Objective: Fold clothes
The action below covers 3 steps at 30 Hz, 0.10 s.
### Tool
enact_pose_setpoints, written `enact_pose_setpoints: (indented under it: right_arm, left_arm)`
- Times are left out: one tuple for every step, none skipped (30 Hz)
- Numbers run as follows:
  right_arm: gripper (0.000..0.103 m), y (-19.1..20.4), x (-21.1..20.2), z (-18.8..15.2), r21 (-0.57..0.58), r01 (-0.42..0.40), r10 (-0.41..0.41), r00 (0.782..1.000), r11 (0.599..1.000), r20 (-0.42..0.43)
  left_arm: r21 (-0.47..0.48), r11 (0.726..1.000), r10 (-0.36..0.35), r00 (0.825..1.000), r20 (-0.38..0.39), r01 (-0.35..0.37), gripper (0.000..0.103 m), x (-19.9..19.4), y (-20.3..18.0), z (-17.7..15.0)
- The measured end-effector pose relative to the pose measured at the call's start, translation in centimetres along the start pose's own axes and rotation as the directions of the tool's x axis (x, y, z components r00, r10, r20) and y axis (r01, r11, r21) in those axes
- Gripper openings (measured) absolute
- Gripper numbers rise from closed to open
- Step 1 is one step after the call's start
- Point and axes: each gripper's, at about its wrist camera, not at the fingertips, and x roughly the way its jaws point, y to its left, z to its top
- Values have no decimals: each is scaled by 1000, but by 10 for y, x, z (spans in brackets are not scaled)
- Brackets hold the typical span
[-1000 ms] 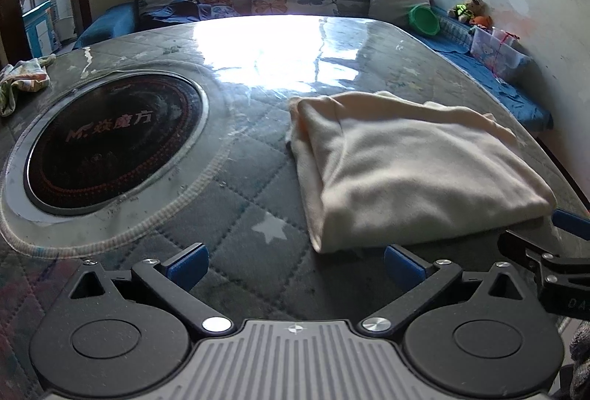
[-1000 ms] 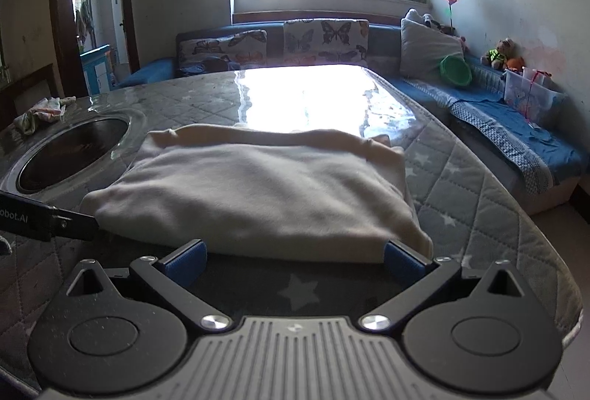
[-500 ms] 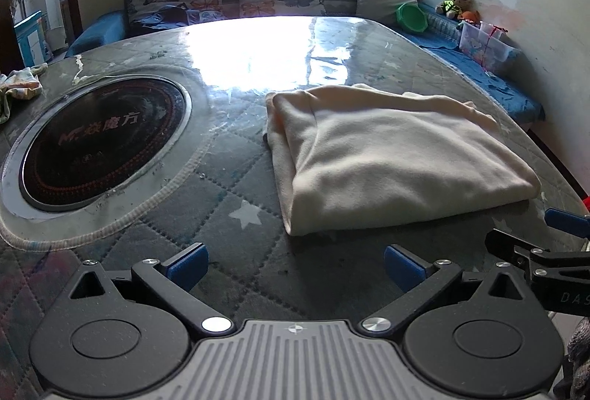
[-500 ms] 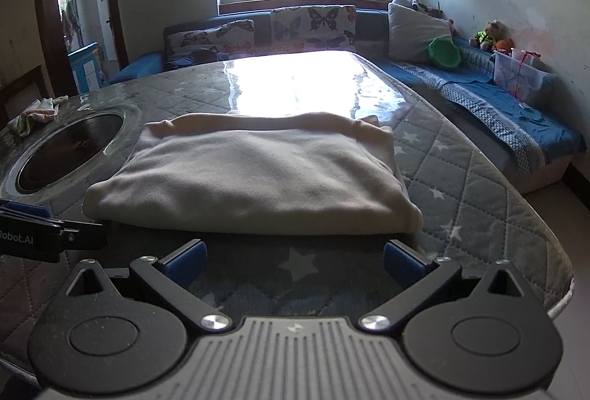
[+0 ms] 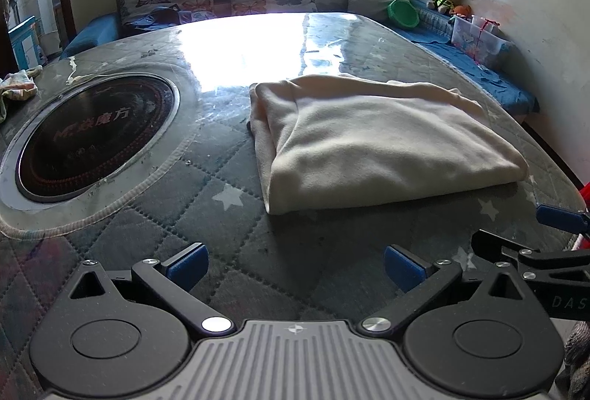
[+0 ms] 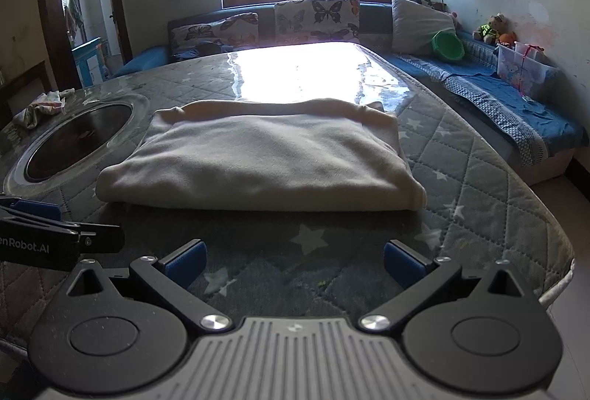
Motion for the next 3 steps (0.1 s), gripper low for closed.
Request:
enact_pose_setpoints:
  right_arm:
    - [103,0,-1,0,0,0,0,1000,1000,1]
    - [103,0,-1,-1,0,0,0,1000,1000,2]
    - [103,0,-2,-1,-1,0,0,1000,1000,3]
  left_arm:
    - [2,1000,0,1000,0,0,103,0,-1,-1]
    - [5,1000,0,1000,0,0,103,-1,-1,-1]
    - [8,1000,0,1000,0,0,103,-1,-2,-2]
